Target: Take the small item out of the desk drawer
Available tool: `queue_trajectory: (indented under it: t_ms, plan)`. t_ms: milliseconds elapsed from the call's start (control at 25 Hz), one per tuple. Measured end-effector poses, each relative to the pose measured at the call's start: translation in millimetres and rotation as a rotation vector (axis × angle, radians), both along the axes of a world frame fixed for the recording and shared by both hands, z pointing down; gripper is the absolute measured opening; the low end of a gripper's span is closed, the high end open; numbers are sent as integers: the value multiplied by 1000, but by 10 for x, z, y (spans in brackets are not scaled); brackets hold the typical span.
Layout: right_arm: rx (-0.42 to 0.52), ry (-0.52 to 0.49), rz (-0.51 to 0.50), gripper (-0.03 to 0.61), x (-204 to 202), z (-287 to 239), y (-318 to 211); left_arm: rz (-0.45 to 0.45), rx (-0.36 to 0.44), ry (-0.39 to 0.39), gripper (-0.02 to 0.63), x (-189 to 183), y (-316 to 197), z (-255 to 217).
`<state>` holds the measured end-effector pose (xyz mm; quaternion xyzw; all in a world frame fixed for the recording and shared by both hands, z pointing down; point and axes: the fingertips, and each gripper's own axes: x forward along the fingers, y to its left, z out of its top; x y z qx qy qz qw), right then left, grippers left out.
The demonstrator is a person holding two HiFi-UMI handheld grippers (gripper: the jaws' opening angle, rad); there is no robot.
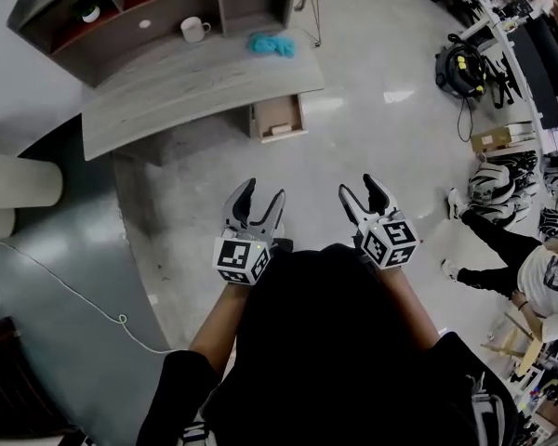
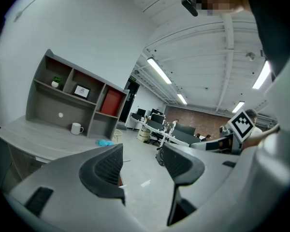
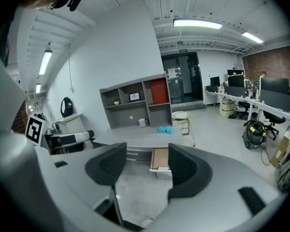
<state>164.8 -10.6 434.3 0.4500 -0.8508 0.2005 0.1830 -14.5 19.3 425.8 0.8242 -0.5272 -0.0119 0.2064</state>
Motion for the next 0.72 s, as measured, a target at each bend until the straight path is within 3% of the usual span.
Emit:
queue_trajectory:
  t_ms: [400, 720]
  plan:
    - [-33, -4, -89, 255, -269, 77, -342, -117, -15, 10, 238, -323, -172, 56]
    - [-58, -28, -259, 258, -544, 290, -904, -246, -33, -32, 239, -421, -428, 142]
